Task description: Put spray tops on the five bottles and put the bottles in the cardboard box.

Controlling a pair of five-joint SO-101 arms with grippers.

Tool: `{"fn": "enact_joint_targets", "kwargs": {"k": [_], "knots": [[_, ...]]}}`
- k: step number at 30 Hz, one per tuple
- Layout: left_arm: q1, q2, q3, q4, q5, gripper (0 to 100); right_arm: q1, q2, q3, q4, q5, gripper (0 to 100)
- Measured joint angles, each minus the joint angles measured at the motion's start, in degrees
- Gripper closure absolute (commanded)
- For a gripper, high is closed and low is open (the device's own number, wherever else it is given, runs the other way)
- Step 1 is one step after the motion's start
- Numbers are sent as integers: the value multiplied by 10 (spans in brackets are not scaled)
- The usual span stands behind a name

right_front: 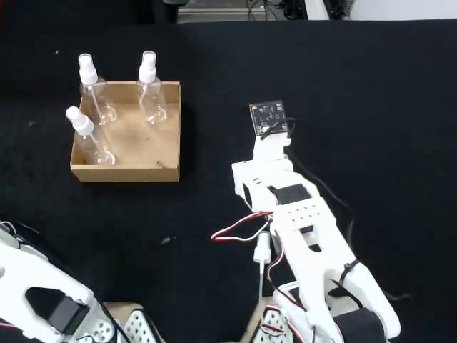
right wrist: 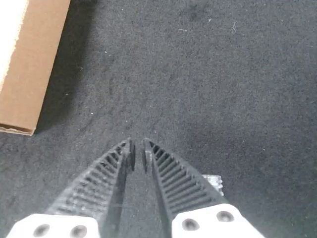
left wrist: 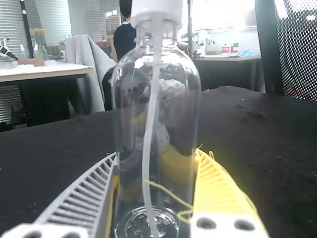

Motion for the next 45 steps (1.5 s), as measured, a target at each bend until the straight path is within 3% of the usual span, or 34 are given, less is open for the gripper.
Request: {"fn": "enact_joint_targets", "kwargs": {"k": [3,8,11,28,33,45], "knots": [[0,17,-15,0,1,930,0,0,0,0,0,987],[-1,31,-31,-1,2,719,0,0,0,0,0,987],[-5,31,-31,-1,2,645,0,0,0,0,0,987],[-8,21,-24,-1,2,639,0,0,0,0,0,987],[-31,-43,3,0,0,639,0,0,0,0,0,987],[-25,-272,212,0,0,639,0,0,0,0,0,987]]}}
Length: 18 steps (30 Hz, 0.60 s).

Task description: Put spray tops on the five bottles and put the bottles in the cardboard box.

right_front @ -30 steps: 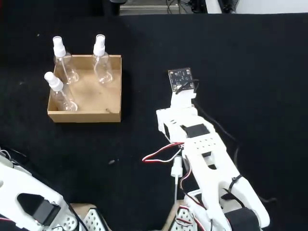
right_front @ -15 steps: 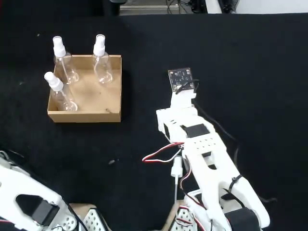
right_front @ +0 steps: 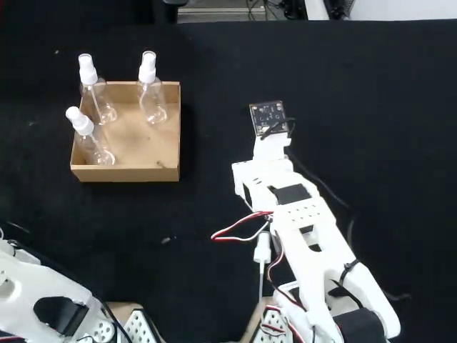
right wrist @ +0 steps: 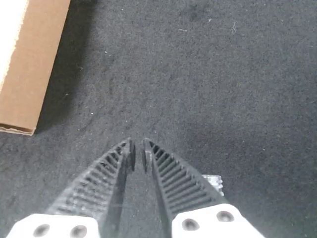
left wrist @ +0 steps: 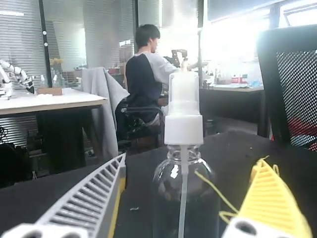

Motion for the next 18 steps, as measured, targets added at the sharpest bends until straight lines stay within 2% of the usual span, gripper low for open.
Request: {"fn": "enact_joint_targets", "kwargs": {"k": [10,18], "knots": [[0,18,-86,76,0,639,0,0,0,0,0,987],[0,52,-127,78,0,640,0,0,0,0,0,987]]}}
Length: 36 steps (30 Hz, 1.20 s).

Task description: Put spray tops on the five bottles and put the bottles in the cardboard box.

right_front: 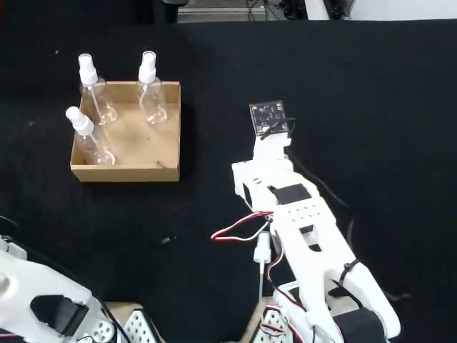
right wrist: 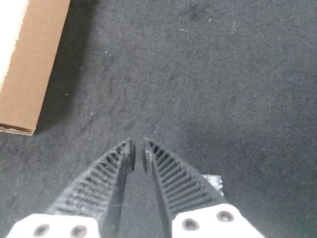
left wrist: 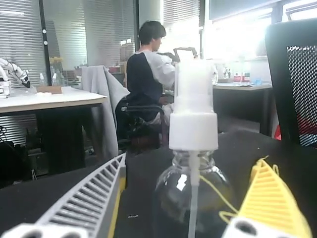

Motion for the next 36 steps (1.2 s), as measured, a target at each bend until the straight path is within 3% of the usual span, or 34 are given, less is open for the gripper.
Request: {"fn": "enact_joint_targets", "kwargs": {"k": [4,12,36], "knots": [[4,15,-16,11,0,640,0,0,0,0,0,987],[7,11,-33,110,0,640,0,0,0,0,0,987],[25,-5,-44,116,0,640,0,0,0,0,0,987]]}}
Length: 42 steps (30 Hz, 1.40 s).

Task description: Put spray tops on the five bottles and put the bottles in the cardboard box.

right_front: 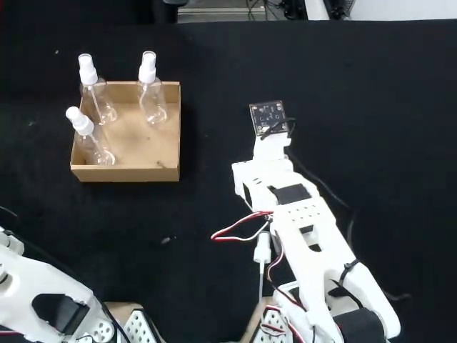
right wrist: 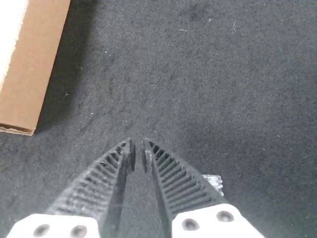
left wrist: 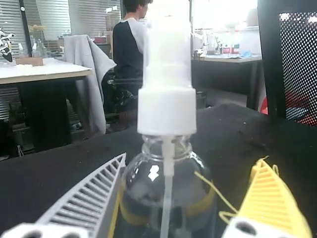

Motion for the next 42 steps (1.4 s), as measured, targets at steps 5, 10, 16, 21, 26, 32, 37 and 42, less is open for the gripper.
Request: {"fn": "enact_joint_targets", "kwargs": {"k": [5,10,16,21,26,32,37,42], "knots": [[0,0,0,0,0,640,0,0,0,0,0,987],[0,0,-19,0,0,640,0,0,0,0,0,987],[-3,0,-25,0,0,640,0,0,0,0,0,987],[-3,0,-25,0,0,641,0,0,0,0,0,987],[-3,0,-25,0,0,831,0,0,0,0,0,987],[-1,-1,-13,0,2,911,0,0,0,0,0,987],[1,-11,12,-4,2,952,0,0,0,0,0,987],[1,-12,14,-5,1,857,0,0,0,0,0,987]]}}
